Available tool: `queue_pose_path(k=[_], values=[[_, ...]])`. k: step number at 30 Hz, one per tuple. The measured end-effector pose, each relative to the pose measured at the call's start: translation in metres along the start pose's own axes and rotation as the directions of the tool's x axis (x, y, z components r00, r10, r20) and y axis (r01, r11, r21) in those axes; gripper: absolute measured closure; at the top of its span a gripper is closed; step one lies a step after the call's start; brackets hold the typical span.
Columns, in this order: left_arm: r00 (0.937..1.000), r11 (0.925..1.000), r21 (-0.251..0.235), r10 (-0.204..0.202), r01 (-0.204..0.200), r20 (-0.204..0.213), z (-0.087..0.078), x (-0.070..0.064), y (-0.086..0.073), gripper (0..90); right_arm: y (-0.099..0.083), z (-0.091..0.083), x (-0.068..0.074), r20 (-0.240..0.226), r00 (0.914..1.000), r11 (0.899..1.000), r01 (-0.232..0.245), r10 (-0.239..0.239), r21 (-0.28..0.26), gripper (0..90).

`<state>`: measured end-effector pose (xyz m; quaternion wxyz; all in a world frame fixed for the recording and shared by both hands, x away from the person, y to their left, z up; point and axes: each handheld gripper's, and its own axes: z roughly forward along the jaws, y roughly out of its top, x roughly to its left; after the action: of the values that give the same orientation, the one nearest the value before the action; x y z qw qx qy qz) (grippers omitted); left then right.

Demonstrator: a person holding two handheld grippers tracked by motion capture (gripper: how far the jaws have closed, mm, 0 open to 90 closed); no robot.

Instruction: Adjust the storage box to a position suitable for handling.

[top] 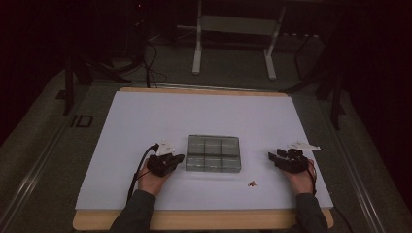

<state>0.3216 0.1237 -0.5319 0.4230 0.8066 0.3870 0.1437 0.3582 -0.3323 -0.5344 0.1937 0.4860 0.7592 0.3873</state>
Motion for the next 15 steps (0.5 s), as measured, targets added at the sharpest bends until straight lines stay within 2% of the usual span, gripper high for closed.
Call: queue_pose_path(k=[3,5,15], values=[[0.9999,1.0,0.006,0.008,-0.008,0.01,0.002,-0.0021,-0.0004,89.5,-0.0001,-0.0002,-0.0003,-0.001,1.0,1.0,-0.002,0.002,-0.001,51.3],[0.9999,0.9998,0.012,0.014,-0.014,-0.001,0.0027,-0.0035,-0.0005,89.6,-0.0002,-0.0003,-0.0005,0.0,1.0,1.0,-0.002,0.002,-0.002,51.2],[1.0,0.9999,0.011,0.002,-0.002,0.003,0.0017,-0.0053,-0.0017,89.6,-0.0002,-0.0003,-0.0005,0.001,1.0,1.0,0.0,0.0,-0.002,51.3]])
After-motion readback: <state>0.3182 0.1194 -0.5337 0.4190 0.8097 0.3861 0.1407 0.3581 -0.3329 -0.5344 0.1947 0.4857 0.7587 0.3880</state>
